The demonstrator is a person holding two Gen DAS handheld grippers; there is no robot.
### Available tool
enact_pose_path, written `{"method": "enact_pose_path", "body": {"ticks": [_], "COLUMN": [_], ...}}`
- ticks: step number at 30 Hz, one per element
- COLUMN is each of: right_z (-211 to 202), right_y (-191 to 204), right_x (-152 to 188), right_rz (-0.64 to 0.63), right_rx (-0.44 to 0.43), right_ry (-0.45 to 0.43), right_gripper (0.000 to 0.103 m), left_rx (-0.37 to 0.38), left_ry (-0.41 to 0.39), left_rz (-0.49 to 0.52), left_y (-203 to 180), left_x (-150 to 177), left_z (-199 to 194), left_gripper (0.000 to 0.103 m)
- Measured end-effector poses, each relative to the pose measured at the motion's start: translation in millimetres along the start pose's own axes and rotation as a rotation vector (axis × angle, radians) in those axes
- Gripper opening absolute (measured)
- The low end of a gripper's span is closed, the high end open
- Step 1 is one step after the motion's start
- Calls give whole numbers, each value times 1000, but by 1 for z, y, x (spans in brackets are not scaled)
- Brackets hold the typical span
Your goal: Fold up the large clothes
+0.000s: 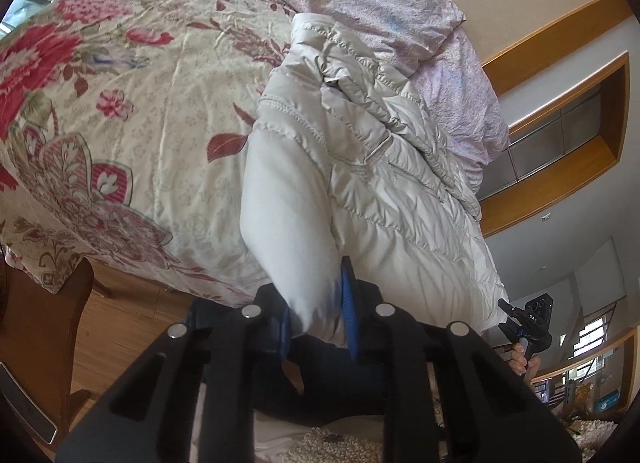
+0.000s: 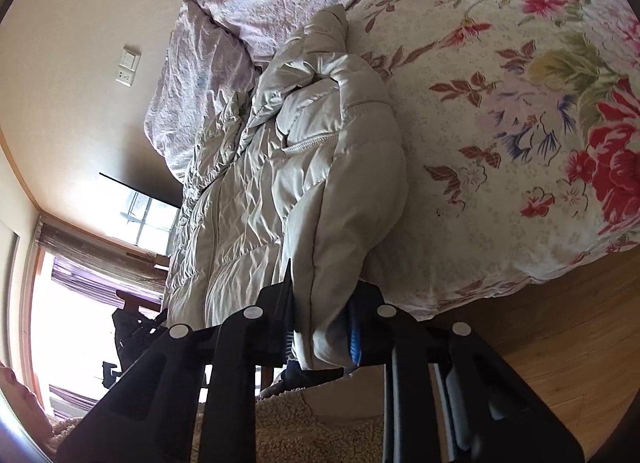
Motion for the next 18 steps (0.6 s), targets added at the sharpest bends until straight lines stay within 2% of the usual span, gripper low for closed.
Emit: {"method": "enact_pose_path", "body": {"ticks": [3, 7, 14, 18], "right_z": [-8, -21, -39, -40], "right_y": [16, 43, 103, 127], "right_x": [-7, -22, -54, -79], "right_rz": [-49, -123, -293, -335], "right_rx": [-2, 1, 31, 53], "right_ry": [-65, -202, -477, -590], "right_gripper": [18, 17, 16, 16], "left_rx": [-3, -3, 27, 19], "left_ry": [-47, -135, -305, -371], "left_rz": [17, 52, 74, 103], "left_y": [-9, -24, -51, -63], "left_x": [-15, -42, -109, -148], "left_z": [-9, -23, -36, -37], "left_gripper": [18, 17, 17, 16]}}
Point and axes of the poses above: each gripper's, at about its wrist camera, not at the fingertips, and z roughly the way its jaws point, y to its left, x to its underside, the point moved 7 cm from there along z, roughly the way its jaws point, and after that the axes turned 9 degrees about z, right-handed, at the moved point
